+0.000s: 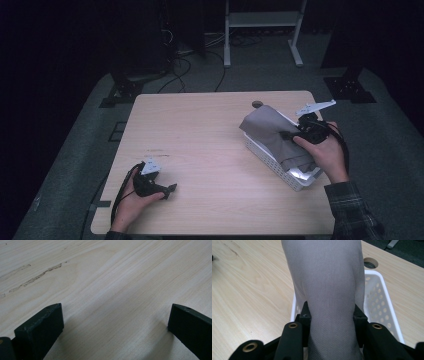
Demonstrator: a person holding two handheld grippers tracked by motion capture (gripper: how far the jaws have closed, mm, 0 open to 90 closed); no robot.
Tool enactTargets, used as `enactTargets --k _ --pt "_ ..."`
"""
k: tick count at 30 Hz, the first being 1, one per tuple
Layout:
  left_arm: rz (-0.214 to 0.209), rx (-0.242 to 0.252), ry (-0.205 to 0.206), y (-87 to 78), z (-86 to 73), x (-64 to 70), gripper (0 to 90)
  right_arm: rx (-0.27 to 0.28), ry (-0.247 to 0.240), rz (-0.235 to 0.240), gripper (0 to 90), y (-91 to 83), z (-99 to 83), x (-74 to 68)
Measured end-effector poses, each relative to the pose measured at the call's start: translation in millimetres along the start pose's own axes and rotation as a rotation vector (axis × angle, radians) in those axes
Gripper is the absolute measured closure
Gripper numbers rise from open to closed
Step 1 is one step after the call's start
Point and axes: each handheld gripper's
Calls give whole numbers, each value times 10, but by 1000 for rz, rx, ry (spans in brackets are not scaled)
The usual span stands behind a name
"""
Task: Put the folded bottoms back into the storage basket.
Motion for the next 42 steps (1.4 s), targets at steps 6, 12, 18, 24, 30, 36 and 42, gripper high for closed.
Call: enactTargets --k 6,12,18,24,30,36,42 --pt "-1 0 -2 0 0 1 0 -9 7 -7 628 22 -42 102" --pt "-2 -3 0 -2 0 0 0 -22 7 -16 628 45 -95 176" --pt "-2 -4 0 -3 1 0 0 -36 20 -11 627 122 -169 201" --pt "-2 -3 -1 -2 1 1 0 -52 22 0 626 200 -235 213" --pt "-2 -3 -2 -3 1 1 0 -69 33 7 626 263 -303 232" --pt "-2 -6 1 -4 1 -1 0 -91 44 7 624 330 -365 254" --pt "-2 -6 1 -4 1 -1 0 -114 48 1 620 412 -424 283"
Point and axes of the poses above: each handheld gripper's, and its own axes: y roughly forward along the jaws, z roughly out of its top, x roughly to its right
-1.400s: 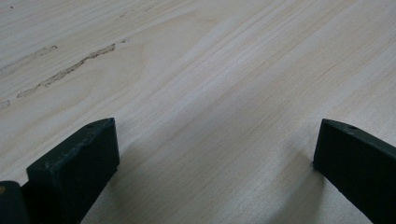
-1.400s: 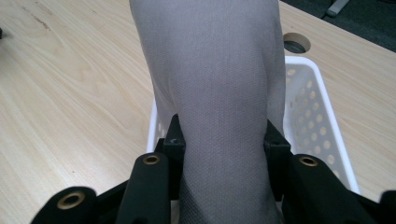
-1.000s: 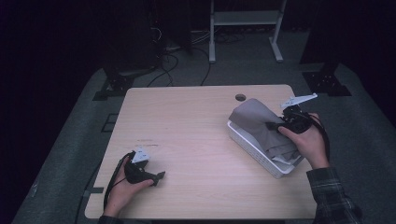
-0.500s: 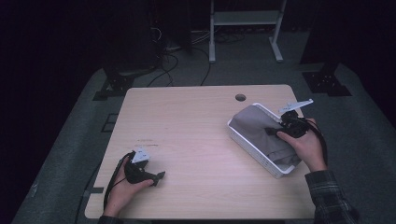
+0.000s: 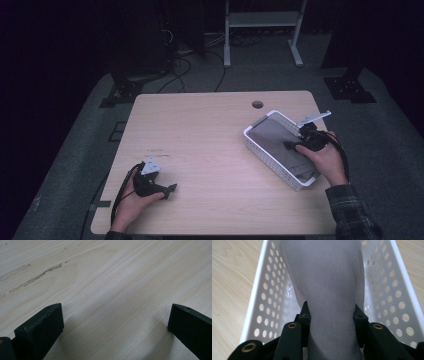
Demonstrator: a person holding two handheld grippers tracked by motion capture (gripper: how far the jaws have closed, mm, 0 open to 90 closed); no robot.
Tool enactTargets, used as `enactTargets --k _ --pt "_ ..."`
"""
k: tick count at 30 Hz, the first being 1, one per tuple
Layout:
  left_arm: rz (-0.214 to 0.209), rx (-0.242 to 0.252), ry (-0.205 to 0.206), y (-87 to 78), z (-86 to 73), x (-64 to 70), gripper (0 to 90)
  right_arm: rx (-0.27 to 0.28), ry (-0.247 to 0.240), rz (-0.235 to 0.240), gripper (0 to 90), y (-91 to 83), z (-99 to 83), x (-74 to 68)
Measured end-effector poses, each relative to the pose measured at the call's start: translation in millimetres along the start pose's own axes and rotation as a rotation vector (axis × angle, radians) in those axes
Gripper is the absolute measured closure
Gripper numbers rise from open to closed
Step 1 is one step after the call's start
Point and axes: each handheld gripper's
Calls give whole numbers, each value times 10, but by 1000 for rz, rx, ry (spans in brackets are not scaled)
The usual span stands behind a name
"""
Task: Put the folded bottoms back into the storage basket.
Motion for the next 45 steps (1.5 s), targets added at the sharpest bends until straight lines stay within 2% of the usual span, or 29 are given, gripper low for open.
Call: enactTargets --k 15,25,26,29,37,45 --pt "0 0 0 0 0 0 0 -39 8 -15 590 140 6 14" --pt "0 0 0 0 0 0 0 -68 -7 -15 499 198 13 0" --pt "0 0 0 0 0 0 0 -66 -15 -21 466 186 15 2" --pt "0 0 0 0 0 0 0 -46 -8 -27 452 127 27 4" --pt "0 0 1 0 0 0 0 8 5 -46 464 -72 49 78" --pt "0 0 1 0 0 0 0 23 36 -111 498 -235 -12 281"
Point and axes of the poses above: each handheld gripper's, and its own axes: y roughly forward along the jaws, z roughly out of its top, x roughly to its right
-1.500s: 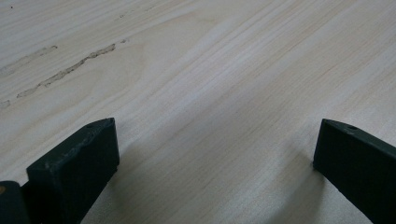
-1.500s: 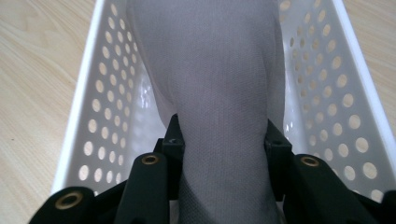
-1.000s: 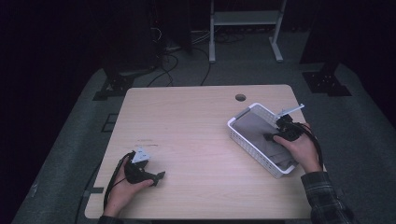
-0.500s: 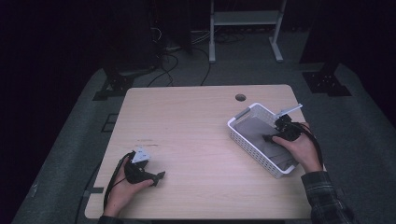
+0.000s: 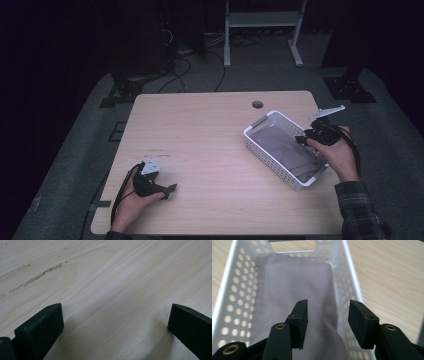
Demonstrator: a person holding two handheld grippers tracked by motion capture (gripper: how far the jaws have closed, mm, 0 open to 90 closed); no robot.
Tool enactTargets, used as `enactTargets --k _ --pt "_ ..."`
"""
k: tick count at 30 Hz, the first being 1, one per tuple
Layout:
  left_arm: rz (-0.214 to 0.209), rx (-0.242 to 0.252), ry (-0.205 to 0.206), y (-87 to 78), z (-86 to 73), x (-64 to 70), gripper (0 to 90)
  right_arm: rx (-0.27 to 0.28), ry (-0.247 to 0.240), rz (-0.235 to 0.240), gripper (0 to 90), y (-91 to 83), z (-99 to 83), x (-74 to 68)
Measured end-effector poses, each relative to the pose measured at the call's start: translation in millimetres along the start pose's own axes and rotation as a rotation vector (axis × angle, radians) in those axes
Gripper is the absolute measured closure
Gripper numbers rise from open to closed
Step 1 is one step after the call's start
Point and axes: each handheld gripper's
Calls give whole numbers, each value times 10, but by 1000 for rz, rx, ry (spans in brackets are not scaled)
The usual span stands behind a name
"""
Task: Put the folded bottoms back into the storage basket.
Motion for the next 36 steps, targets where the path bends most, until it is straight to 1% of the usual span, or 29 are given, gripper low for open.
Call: enactTargets --k 3,4,5,8,12,14,16,17,18,21,24,29,31,36 --pt "0 0 0 0 0 0 0 6 13 -15 515 -39 -33 65" --pt "0 0 0 0 0 0 0 6 13 -15 515 -39 -33 65" --pt "0 0 0 0 0 0 0 4 16 -37 525 -62 -56 114" --pt "0 0 0 0 0 0 0 -2 18 -63 545 -81 -88 179" --pt "0 1 0 0 0 0 0 -16 31 -74 592 -81 -133 251" --pt "0 1 0 0 0 0 0 -27 40 -70 625 -68 -161 285" --pt "0 1 0 1 0 0 0 -34 42 -72 632 -58 -173 295" --pt "0 1 0 0 0 0 0 -38 41 -70 658 -46 -187 308" --pt "0 0 0 0 0 0 0 -51 53 -63 679 -23 -213 324" --pt "0 0 0 0 0 0 0 -62 61 -51 724 12 -255 357" --pt "0 0 0 0 0 0 0 -68 72 -59 778 24 -287 379" --pt "0 0 0 0 0 0 0 -67 81 -51 787 23 -305 393" --pt "0 0 -1 0 0 0 0 -77 87 -36 801 18 -298 370" --pt "0 0 -1 0 0 0 0 -80 89 -20 824 25 -286 317"
Point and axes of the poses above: each handheld gripper's, and its own axes: y roughly forward along the jaws, z roughly out of its top, x roughly to its right
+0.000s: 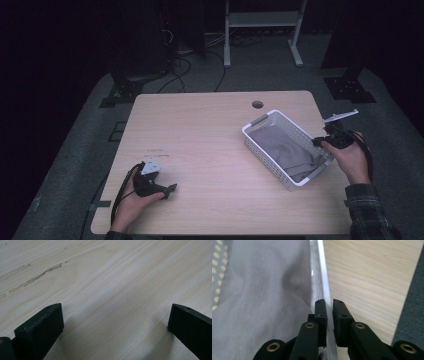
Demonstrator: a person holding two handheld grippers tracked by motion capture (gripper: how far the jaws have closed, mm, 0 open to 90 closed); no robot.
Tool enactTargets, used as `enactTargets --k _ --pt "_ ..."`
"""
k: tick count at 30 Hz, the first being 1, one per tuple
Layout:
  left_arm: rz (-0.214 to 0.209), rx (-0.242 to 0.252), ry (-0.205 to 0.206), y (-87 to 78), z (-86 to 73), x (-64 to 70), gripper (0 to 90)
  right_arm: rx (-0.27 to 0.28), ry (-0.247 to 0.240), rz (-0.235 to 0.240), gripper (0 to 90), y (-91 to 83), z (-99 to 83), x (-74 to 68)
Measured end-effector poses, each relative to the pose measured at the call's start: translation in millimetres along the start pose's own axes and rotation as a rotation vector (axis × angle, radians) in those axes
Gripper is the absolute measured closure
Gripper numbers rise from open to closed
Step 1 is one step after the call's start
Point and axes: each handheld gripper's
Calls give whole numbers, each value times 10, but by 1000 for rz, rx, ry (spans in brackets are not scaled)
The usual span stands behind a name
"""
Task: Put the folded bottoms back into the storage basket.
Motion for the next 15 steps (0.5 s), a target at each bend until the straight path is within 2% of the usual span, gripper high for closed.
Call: enactTargets --k 6,12,14,15 --pt "0 0 0 0 0 0 0 -7 -1 6 843 24 38 -137" --pt "0 0 0 0 0 0 0 -6 8 7 843 38 53 -205" --pt "0 -1 0 -1 0 0 0 -3 0 13 838 48 60 -257" --pt "0 0 0 0 0 0 0 -1 -3 40 829 60 66 -316"
Point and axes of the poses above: each handheld gripper's, and its own axes: y roughly forward along the jaws, z roughly out of its top, x roughly to its right
